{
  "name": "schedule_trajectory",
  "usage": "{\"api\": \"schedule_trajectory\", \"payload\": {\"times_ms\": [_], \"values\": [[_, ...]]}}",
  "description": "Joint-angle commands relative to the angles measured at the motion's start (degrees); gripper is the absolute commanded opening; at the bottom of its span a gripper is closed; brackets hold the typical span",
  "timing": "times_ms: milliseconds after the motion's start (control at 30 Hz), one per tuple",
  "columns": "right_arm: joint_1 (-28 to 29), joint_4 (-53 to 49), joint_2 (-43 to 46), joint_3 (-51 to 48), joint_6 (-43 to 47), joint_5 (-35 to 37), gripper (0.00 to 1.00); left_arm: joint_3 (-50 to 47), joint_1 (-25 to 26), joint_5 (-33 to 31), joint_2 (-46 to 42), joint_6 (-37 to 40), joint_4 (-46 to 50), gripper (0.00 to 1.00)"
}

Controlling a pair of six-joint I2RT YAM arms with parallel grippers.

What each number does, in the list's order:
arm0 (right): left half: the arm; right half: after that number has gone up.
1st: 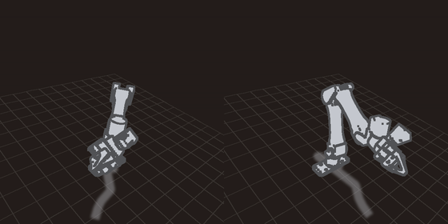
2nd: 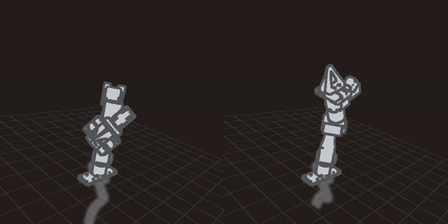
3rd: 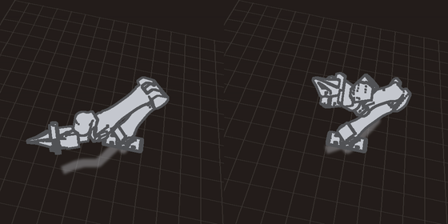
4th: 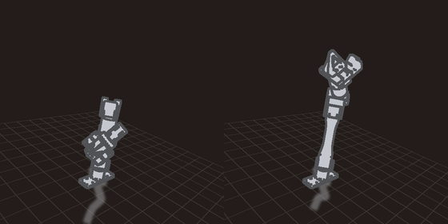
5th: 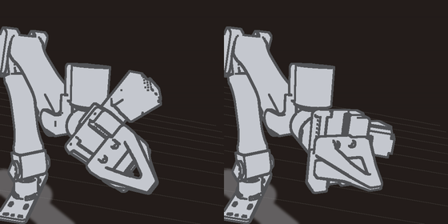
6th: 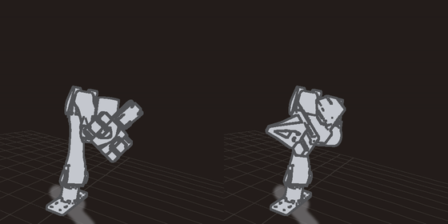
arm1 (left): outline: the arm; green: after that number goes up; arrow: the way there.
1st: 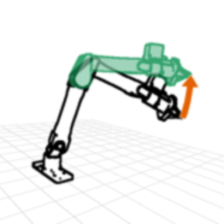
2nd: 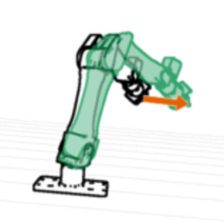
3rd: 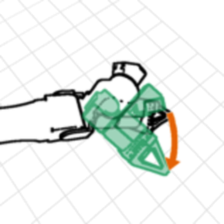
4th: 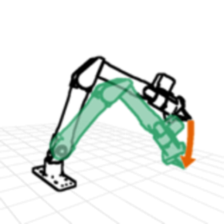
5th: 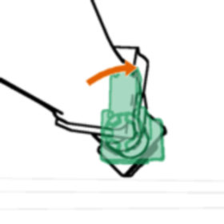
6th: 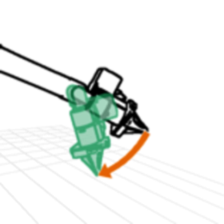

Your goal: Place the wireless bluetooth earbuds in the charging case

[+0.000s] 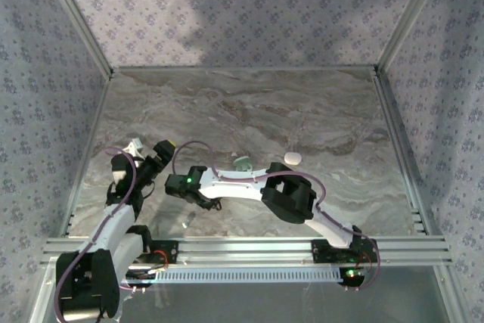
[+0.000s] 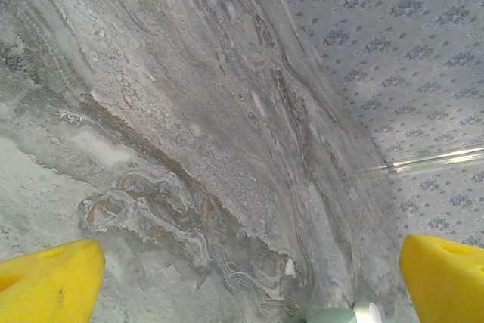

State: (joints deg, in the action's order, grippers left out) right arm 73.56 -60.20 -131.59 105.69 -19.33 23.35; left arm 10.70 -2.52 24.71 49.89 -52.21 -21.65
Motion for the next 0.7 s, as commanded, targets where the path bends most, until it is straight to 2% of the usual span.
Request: {"api": "schedule_trajectory", "payload": {"times_ms": [0,367,667], "values": [[0.1,-2.2,-1.6,1.3,-1.7,0.7,0.32,-0.1,-0.3,1.3,-0.3,-0.3,-1.5,1.00],[-0.7,-2.3,0.7,0.3,-2.7,1.1,0.26,-0.1,-0.3,1.9,-0.1,-0.2,-2.4,1.00],[-3.1,0.5,9.7,-7.4,-5.2,1.4,0.25,0.4,2.9,1.6,-1.2,1.2,-3.4,1.00]]}}
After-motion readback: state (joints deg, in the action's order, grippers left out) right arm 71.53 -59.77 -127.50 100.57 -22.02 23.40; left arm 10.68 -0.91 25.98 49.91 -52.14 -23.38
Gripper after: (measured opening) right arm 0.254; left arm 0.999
